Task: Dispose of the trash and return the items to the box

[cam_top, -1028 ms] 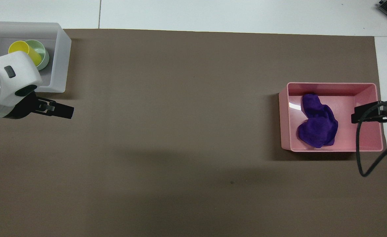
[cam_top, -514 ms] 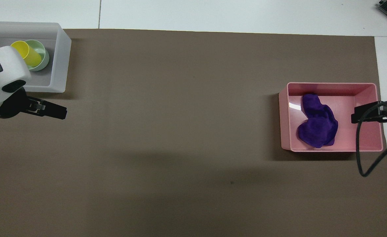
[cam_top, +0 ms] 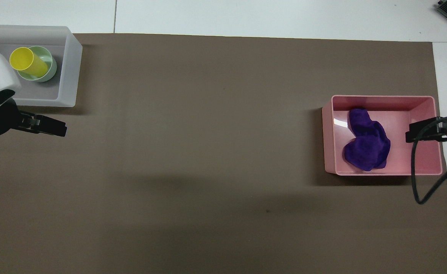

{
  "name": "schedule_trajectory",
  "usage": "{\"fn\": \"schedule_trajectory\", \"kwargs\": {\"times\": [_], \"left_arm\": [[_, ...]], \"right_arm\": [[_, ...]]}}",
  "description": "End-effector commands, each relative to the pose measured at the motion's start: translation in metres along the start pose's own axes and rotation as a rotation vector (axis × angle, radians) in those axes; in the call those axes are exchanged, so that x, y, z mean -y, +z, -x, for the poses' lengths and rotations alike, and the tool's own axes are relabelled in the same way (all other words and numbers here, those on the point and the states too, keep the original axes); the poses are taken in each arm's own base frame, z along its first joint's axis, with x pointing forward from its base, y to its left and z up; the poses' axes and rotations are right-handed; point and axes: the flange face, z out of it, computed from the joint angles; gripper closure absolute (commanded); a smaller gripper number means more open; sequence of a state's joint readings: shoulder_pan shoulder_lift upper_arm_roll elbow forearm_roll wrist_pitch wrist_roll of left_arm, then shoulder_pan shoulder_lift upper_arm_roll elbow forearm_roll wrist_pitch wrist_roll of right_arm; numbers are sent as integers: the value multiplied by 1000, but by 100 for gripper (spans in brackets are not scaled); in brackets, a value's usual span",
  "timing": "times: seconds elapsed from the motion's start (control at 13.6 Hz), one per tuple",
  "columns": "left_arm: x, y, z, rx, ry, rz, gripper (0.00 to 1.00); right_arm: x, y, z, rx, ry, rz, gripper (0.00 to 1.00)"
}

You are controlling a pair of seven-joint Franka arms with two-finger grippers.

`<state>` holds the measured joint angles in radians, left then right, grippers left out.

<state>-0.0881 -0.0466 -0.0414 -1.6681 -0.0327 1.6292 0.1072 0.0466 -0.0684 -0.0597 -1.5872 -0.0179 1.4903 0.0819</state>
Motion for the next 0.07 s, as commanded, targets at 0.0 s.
{"fn": "schedule_trajectory", "kwargs": {"times": [0.0], "left_arm": [[2, -2, 0, 0, -21, 10, 0]], "right_arm": [[-2, -1, 7, 8, 0, -20, 0]]}}
